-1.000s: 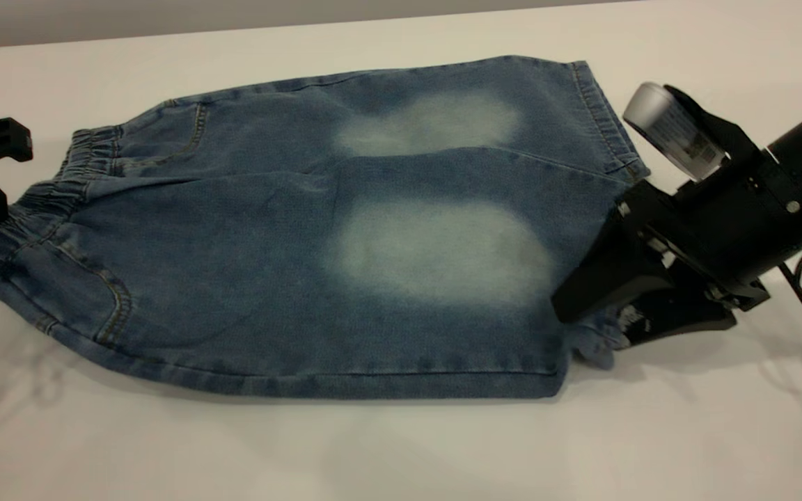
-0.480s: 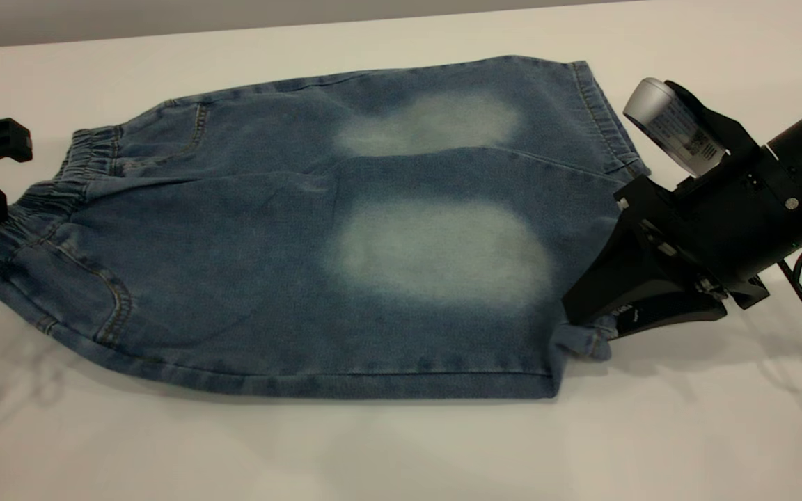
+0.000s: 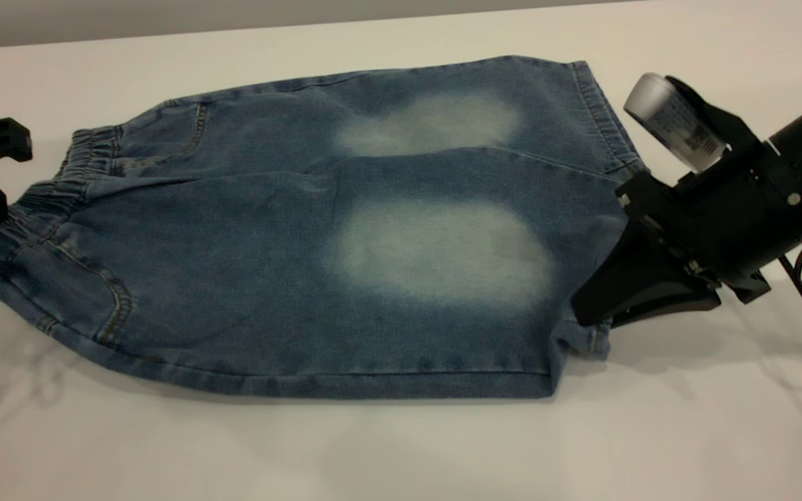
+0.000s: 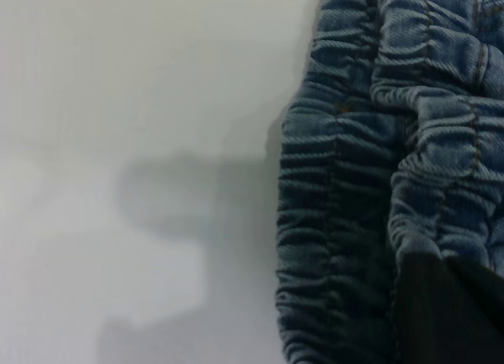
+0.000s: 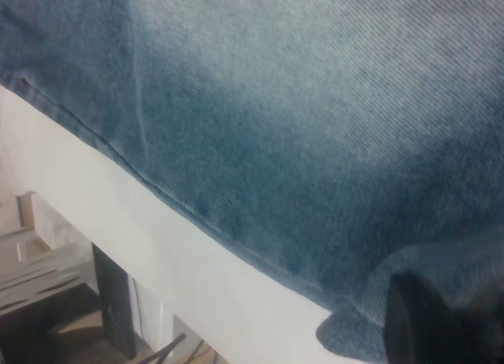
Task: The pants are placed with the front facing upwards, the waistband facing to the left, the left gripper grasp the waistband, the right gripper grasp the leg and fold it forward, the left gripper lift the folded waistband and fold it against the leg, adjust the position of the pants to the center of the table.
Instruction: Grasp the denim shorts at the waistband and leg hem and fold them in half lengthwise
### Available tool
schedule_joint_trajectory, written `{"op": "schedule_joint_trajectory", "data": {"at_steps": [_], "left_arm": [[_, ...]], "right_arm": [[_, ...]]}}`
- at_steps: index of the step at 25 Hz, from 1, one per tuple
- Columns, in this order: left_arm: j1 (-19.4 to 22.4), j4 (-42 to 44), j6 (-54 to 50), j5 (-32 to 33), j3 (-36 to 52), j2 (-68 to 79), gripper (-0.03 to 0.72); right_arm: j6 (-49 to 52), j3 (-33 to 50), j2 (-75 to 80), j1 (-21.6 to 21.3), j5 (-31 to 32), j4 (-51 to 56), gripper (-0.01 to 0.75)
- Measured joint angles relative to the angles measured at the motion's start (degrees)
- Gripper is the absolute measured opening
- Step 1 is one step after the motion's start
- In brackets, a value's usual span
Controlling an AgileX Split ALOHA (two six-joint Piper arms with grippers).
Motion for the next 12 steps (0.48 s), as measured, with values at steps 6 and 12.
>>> {"op": "schedule_joint_trajectory", "data": {"at_steps": [6, 12], "left_arm": [[0.0, 0.0, 0.0, -0.5, 0.0, 0.0, 0.027], [0.0, 0.0, 0.0, -2.6, -0.6, 0.0, 0.027]], "right_arm": [[1.8, -0.9, -5.4, 0.0, -0.9, -2.0, 0.027], [8.5, -5.7, -7.9, 0.0, -1.1, -7.9, 0.027]]}}
